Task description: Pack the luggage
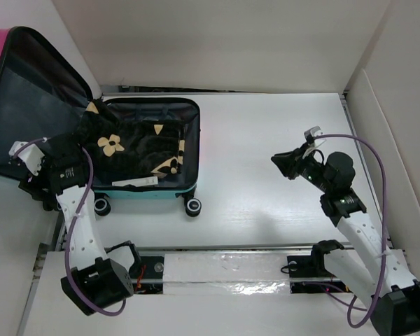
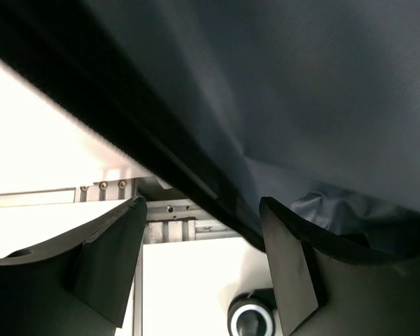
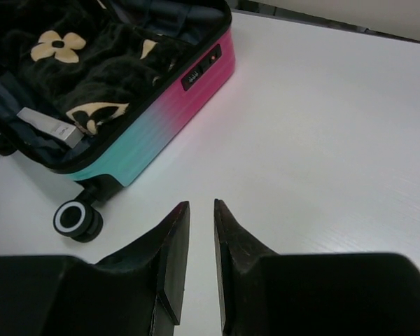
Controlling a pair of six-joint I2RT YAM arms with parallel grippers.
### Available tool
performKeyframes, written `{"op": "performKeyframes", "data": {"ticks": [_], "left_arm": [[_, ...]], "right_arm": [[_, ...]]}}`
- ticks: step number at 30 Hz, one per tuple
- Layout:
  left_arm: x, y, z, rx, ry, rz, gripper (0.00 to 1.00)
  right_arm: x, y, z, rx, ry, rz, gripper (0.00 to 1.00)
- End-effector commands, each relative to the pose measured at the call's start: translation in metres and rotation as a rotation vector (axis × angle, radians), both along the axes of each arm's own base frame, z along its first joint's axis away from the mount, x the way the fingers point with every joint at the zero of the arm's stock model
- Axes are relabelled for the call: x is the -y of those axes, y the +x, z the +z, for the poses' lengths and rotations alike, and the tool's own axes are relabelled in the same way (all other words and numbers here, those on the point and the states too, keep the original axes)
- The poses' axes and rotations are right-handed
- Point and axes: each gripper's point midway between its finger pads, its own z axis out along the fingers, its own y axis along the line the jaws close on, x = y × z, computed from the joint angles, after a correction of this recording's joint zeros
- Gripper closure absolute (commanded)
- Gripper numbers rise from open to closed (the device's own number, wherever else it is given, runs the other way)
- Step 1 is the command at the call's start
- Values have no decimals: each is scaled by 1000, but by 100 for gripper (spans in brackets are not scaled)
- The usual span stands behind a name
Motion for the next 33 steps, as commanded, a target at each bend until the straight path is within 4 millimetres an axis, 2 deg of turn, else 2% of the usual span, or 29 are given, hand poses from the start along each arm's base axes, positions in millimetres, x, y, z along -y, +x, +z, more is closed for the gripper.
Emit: {"op": "performKeyframes", "data": {"ticks": [1, 3, 6, 7, 10, 12, 13, 15, 17, 18, 20, 21, 24, 25, 27, 28, 32, 33], "left_arm": [[-6, 4, 36, 75, 46, 23, 38], [-9, 8, 35, 66, 47, 25, 39], [-14, 16, 40, 65, 63, 26, 57], [-14, 18, 46, 79, 65, 28, 66], [-16, 20, 50, 77, 70, 39, 75], [-16, 18, 49, 78, 73, 42, 77], [-15, 18, 43, 76, 67, 39, 86], [-14, 16, 45, 84, 75, 31, 100], [-12, 20, 45, 88, 64, -10, 100], [-1, 31, 45, 84, 59, -71, 100], [13, 38, 53, 36, 124, -130, 100], [34, 51, 55, 29, 140, -212, 100], [63, 53, 59, -52, 263, -306, 100], [81, 57, 52, -132, 323, -360, 100], [96, 55, 50, -174, 374, -421, 100], [110, 60, 44, -229, 414, -494, 100], [136, 61, 45, -238, 453, -652, 100], [140, 61, 45, -231, 453, -675, 93]], "right_arm": [[-8, -3, 32, 92, -1, 27, 74], [-10, -2, 32, 91, -14, 31, 74], [-7, 1, 26, 76, -24, 13, 74], [-10, 1, 26, 77, -18, 19, 74], [-6, 9, 18, 43, -35, -18, 74], [-1, 15, 12, 21, -54, -52, 75], [0, 16, 10, 15, -57, -59, 75], [1, 17, 8, 9, -59, -67, 75], [1, 17, 8, 8, -59, -70, 75], [1, 17, 9, 11, -57, -67, 75], [0, 18, 8, 5, -56, -64, 75], [-1, 18, 7, 1, -55, -63, 75], [-5, 21, 1, -17, -56, -44, 75], [-5, 21, 0, -19, -57, -39, 75], [-7, 23, -4, -33, -62, -30, 75], [-10, 22, -5, -34, -62, -20, 75], [-11, 23, -7, -38, -68, -29, 75], [-10, 23, -6, -37, -68, -34, 75]]}}
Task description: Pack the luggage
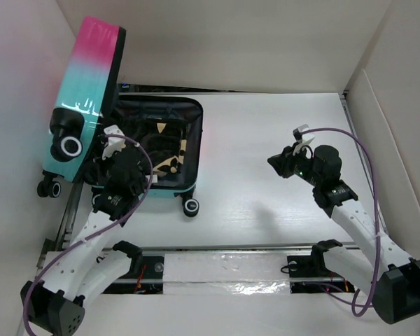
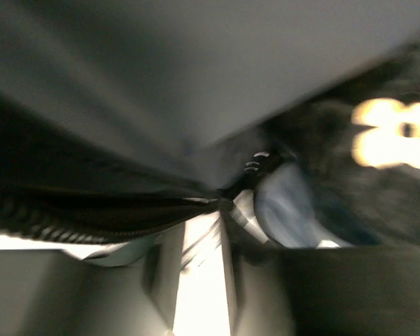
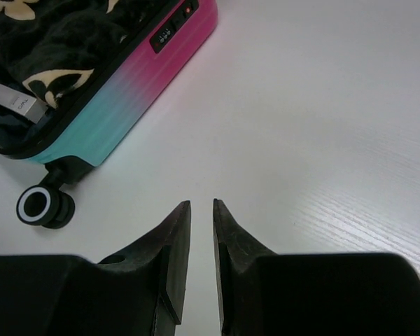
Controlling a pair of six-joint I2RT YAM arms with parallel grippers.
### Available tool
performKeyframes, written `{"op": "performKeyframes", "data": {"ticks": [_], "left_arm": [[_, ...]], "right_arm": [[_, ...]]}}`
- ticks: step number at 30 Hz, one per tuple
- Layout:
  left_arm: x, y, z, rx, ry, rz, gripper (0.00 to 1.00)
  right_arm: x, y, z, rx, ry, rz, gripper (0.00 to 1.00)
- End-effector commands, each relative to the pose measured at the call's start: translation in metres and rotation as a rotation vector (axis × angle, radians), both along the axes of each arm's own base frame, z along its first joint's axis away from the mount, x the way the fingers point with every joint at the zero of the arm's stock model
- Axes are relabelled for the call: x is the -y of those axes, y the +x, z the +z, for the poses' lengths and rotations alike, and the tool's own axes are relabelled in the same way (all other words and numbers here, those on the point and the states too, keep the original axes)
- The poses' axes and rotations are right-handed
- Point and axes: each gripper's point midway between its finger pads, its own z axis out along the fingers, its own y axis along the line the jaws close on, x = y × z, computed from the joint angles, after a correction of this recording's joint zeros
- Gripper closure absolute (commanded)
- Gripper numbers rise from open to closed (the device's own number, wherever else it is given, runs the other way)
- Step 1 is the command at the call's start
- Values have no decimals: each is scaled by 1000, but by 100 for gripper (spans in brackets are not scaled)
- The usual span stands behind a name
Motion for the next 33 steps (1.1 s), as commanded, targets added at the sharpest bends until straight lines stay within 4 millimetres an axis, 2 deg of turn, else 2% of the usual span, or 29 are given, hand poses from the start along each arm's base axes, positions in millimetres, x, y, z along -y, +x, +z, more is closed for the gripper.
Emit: {"op": "performKeyframes", "data": {"ticks": [1, 3, 4, 5, 6, 7, 9, 10, 12, 13, 15, 16, 18, 19, 21, 22, 23, 24, 25, 27, 28, 29, 30, 31, 32, 33], "left_arm": [[20, 13, 19, 21, -2, -163, 73], [34, 21, 20, 2, -56, -300, 66], [60, 32, 21, -11, -143, -484, 49], [77, 35, 20, -38, -182, -596, 35], [93, 37, 19, -65, -213, -699, 28], [124, 36, 19, -100, -287, -875, 22], [155, 27, 10, -173, -396, -1030, 24], [182, 19, 22, -179, -462, -1173, 30], [211, 4, 21, -234, -557, -1324, 38], [235, -16, 17, -304, -643, -1462, 46], [259, -39, 6, -398, -745, -1604, 49], [281, -65, 0, -472, -850, -1758, 47], [296, -89, 3, -514, -916, -1918, 47], [303, -102, 15, -510, -931, -2031, 47], [309, -103, 31, -469, -913, -2102, 47], [312, -91, 54, -365, -903, -2086, 48], [313, -80, 68, -298, -893, -2057, 51], [313, -61, 76, -249, -889, -1989, 56], [305, -20, 97, -125, -878, -1801, 72], [293, 18, 112, -37, -873, -1636, 94], [273, 44, 132, 69, -867, -1478, 100], [266, 73, 122, 59, -897, -1360, 100], [254, 90, 122, 77, -901, -1274, 100], [221, 110, 136, 151, -874, -1142, 100], [205, 126, 134, 168, -868, -1063, 100], [189, 147, 120, 156, -875, -987, 100]], "right_arm": [[-4, 5, 33, 94, 11, 6, 75], [-3, 7, 32, 93, 7, -2, 75], [-3, 7, 31, 88, 7, -4, 75], [-2, 8, 31, 91, 5, -10, 75], [-1, 8, 31, 91, 4, -14, 75], [-1, 9, 30, 87, 1, -19, 75], [-3, 9, 28, 83, -1, -17, 75], [-3, 9, 28, 82, -2, -19, 74], [-1, 10, 29, 85, -7, -27, 74], [0, 10, 30, 85, -9, -33, 74], [3, 10, 30, 90, -10, -52, 74], [4, 10, 30, 92, -9, -59, 74], [5, 11, 30, 92, -8, -68, 74], [5, 12, 29, 93, -7, -70, 74], [5, 12, 28, 93, -4, -72, 76], [6, 12, 29, 95, -4, -74, 78], [6, 12, 29, 96, -4, -75, 82], [6, 12, 30, 100, -3, -77, 91], [5, 11, 32, 107, -3, -77, 95], [8, 11, 33, 116, -5, -92, 99], [6, 9, 34, 119, -4, -86, 99], [7, 9, 36, 126, -4, -91, 100], [7, 8, 36, 126, -4, -91, 100], [7, 8, 37, 129, -2, -90, 100], [4, 7, 37, 128, -4, -81, 100], [4, 7, 37, 128, -3, -79, 100]]}}
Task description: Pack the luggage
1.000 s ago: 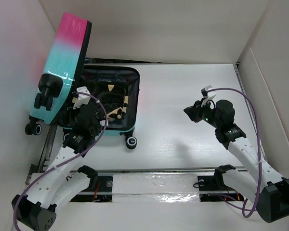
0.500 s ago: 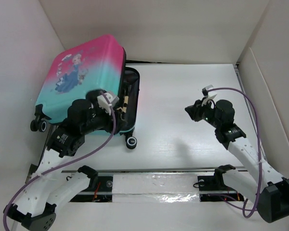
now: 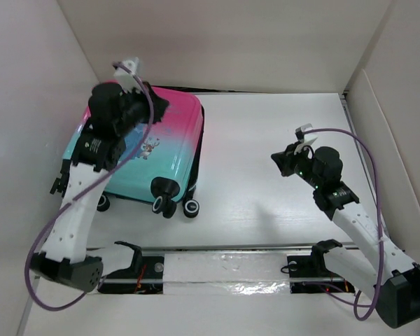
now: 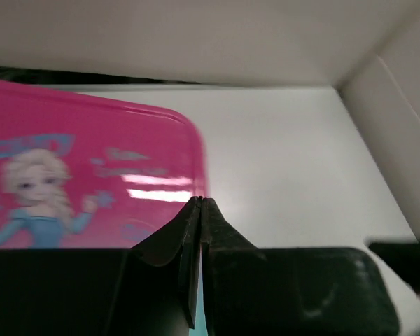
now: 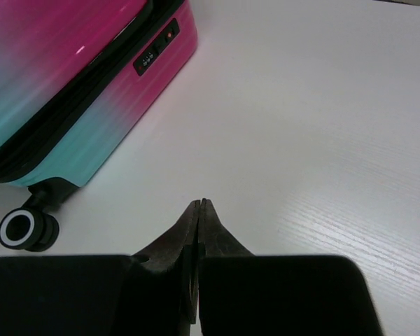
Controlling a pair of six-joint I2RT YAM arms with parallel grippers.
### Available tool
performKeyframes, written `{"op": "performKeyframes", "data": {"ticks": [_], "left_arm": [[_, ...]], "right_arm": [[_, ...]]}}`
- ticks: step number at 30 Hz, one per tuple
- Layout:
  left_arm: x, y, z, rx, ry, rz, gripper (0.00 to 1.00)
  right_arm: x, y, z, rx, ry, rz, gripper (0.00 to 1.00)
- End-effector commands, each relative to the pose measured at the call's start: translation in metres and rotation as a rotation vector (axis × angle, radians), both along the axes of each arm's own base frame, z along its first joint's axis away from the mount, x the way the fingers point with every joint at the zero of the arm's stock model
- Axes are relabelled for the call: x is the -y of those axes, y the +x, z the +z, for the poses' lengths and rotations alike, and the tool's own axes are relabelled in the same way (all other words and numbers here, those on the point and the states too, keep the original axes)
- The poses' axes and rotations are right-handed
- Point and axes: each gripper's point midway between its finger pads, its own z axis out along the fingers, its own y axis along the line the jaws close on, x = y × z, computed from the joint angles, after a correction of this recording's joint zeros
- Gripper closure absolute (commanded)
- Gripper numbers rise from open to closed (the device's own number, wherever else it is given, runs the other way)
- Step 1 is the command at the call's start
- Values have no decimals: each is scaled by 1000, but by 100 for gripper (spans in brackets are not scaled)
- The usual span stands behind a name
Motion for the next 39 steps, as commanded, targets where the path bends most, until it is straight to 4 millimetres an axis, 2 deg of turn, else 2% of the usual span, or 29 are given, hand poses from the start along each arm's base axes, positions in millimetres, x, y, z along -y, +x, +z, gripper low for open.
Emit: {"op": "performKeyframes", "data": {"ticks": [1, 2, 3, 4, 5, 6, 8, 9, 11, 12, 14, 15, 16, 17, 18, 20, 21, 22, 25, 27, 28, 30, 31, 32, 34, 35, 37, 38, 39], "left_arm": [[-113, 71, -4, -42, -30, 513, 100], [-136, 80, -4, -46, -30, 572, 100], [-160, 96, -20, -89, -14, 632, 100], [-187, 100, -27, -113, 9, 696, 100], [-228, 102, -24, -113, 20, 800, 100], [-250, 114, -45, -168, 53, 851, 100], [-292, 114, -52, -201, 116, 981, 100], [-307, 120, -67, -239, 121, 1020, 100], [-324, 127, -70, -235, 97, 1066, 100], [-334, 131, -79, -249, 99, 1095, 100], [-357, 133, -75, -223, 90, 1176, 100], [-376, 133, -76, -223, 63, 1217, 100], [-386, 132, -88, -255, 50, 1224, 100], [-396, 134, -83, -251, 32, 1232, 100], [-407, 140, -103, -300, 35, 1237, 100], [-423, 139, -110, -337, 102, 1268, 100], [-428, 143, -129, -379, 137, 1269, 100], [-429, 145, -137, -395, 155, 1257, 100], [-427, 153, -179, -472, 150, 1222, 100], [-417, 159, -210, -535, 173, 1191, 100], [-417, 159, -219, -553, 187, 1178, 100], [-396, 167, -246, -613, 204, 1120, 100], [-387, 171, -253, -618, 193, 1086, 100], [-376, 168, -269, -653, 194, 1055, 100], [-351, 175, -277, -644, 161, 997, 100], [-339, 166, -297, -685, 153, 973, 100], [-316, 171, -295, -646, 82, 937, 100], [-297, 159, -317, -695, 29, 876, 100], [-281, 158, -309, -671, -17, 837, 100]], "right_arm": [[-3, 4, 25, 78, 9, 0, 100], [-6, 2, 25, 79, 5, 12, 100], [-6, 3, 25, 78, 3, 11, 100], [-9, 1, 25, 79, 2, 21, 100], [-9, 2, 26, 82, 0, 17, 100], [-15, -1, 24, 78, -2, 39, 100], [-19, 0, 25, 82, -8, 43, 100], [-21, 0, 24, 80, -14, 46, 100], [-30, -1, 21, 71, -27, 64, 100], [-31, 0, 19, 68, -34, 59, 100], [-40, -1, 15, 58, -51, 77, 100], [-45, 0, 11, 49, -62, 80, 100], [-44, 1, 12, 50, -63, 72, 100], [-46, 2, 9, 44, -74, 77, 100], [-49, 1, 10, 48, -81, 79, 100], [-51, 2, 7, 44, -93, 73, 99], [-48, 4, 6, 42, -98, 55, 99], [-52, 2, 6, 43, -97, 64, 99], [-52, 6, 5, 50, -96, 56, 99], [-55, 6, 1, 41, -94, 53, 99], [-54, 6, 1, 38, -96, 51, 99], [-53, 7, 1, 40, -102, 44, 99], [-52, 6, 3, 46, -98, 40, 99], [-51, 5, 4, 48, -95, 38, 99], [-46, 6, 7, 58, -94, 14, 99], [-43, 6, 10, 65, -90, -5, 99], [-39, 6, 7, 54, -94, -16, 98], [-30, 11, 5, 45, -94, -44, 98], [-26, 12, 5, 40, -95, -55, 98]]}}
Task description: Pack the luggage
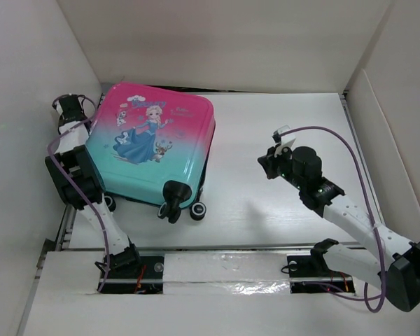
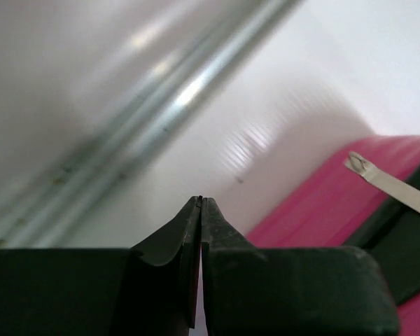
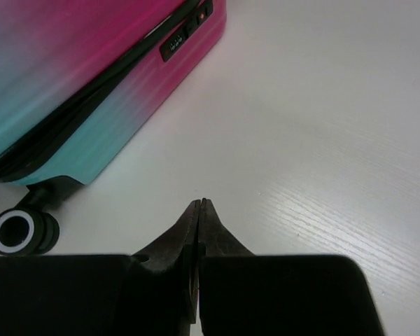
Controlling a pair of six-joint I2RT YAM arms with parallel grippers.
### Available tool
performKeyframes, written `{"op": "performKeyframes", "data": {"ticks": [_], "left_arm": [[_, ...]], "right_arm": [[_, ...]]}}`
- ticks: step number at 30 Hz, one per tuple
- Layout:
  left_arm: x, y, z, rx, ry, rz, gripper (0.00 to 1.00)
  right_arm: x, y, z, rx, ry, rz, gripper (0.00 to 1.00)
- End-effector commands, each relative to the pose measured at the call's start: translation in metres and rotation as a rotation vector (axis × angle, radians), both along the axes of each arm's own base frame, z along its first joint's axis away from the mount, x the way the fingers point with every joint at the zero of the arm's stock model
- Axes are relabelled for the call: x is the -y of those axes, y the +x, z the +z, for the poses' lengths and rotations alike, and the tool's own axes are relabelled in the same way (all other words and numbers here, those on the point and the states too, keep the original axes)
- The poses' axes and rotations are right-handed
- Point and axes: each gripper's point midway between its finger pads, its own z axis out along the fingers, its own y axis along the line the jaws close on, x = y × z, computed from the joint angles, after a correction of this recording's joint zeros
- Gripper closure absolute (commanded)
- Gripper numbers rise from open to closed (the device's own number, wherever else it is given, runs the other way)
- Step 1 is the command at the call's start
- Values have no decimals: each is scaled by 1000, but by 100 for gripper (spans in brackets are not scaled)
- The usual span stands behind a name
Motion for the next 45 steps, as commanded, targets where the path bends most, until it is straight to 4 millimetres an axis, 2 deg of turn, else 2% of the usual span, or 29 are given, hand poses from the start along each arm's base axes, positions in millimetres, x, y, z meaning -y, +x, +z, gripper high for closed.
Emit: {"op": "performKeyframes", "data": {"ticks": [1, 2, 4, 5, 7, 8, 10, 11, 12, 16, 17, 19, 24, 26, 27, 28, 30, 31, 32, 33, 34, 35, 36, 38, 39, 41, 42, 44, 45], "left_arm": [[89, -3, -8, 91, -213, -136, 100], [116, -22, -32, 68, -303, -172, 100], [138, -24, -20, 163, -389, -188, 100], [153, -41, -37, 144, -432, -193, 100], [165, -45, -20, 223, -457, -206, 100], [174, -59, -30, 207, -474, -201, 100], [193, -62, -8, 288, -489, -227, 100], [201, -74, -16, 277, -504, -228, 100], [211, -77, 0, 319, -501, -251, 100], [220, -100, 14, 406, -498, -258, 100], [220, -112, 5, 393, -497, -246, 100], [218, -118, 21, 457, -479, -240, 100], [258, -133, 24, 488, -515, -329, 100], [280, -140, 14, 453, -506, -377, 100], [286, -143, 9, 444, -507, -388, 100], [292, -144, 8, 449, -514, -400, 100], [307, -156, -2, 430, -533, -433, 100], [311, -158, -2, 440, -544, -439, 100], [314, -167, -12, 422, -551, -442, 100], [318, -170, -10, 433, -554, -454, 100], [322, -175, -13, 426, -561, -464, 100], [321, -181, -19, 415, -567, -460, 100], [322, -184, -14, 437, -572, -468, 100], [320, -193, -18, 435, -572, -468, 100], [319, -195, -10, 469, -569, -476, 100], [314, -196, -7, 476, -538, -470, 100], [313, -195, -1, 496, -528, -472, 100], [314, -190, 12, 529, -524, -484, 100], [316, -188, 16, 535, -530, -491, 100]], "right_arm": [[17, 12, 19, 42, 19, -76, 99], [25, 16, 18, 32, 21, -103, 99], [32, 17, 17, 24, 19, -123, 98], [36, 18, 15, 20, 20, -135, 98], [41, 19, 16, 24, 26, -142, 94], [45, 20, 15, 25, 27, -149, 92], [42, 22, 10, 10, 23, -141, 87], [42, 23, 7, 1, 19, -139, 85], [40, 24, 4, -7, 13, -133, 82], [30, 30, -13, -61, -1, -93, 79], [27, 32, -20, -81, -4, -84, 79], [15, 32, -21, -85, 7, -50, 79], [-25, 38, -31, -136, 41, 25, 80], [-40, 56, -10, -104, 87, 40, 80], [-49, 66, -21, -133, 84, 56, 81], [-62, 86, 7, -73, 118, 70, 81], [-86, 108, 19, -79, 132, 132, 82], [-99, 122, -19, -181, 88, 155, 82], [-119, 148, 31, -91, 111, 206, 83], [-131, 158, 37, -99, 115, 276, 84], [-141, 168, -7, -223, 68, 294, 84], [-142, 183, -1, -215, 60, 303, 84], [-152, 200, 47, -123, 82, 324, 85], [-137, 223, 33, -176, 56, 280, 84], [-130, 231, 55, -138, 69, 265, 84], [-96, 241, 69, -130, 63, 191, 78], [-80, 242, 60, -147, 49, 142, 69], [-54, 246, 82, -84, 73, 71, 54], [-29, 244, 107, -36, 85, 25, 40]]}}
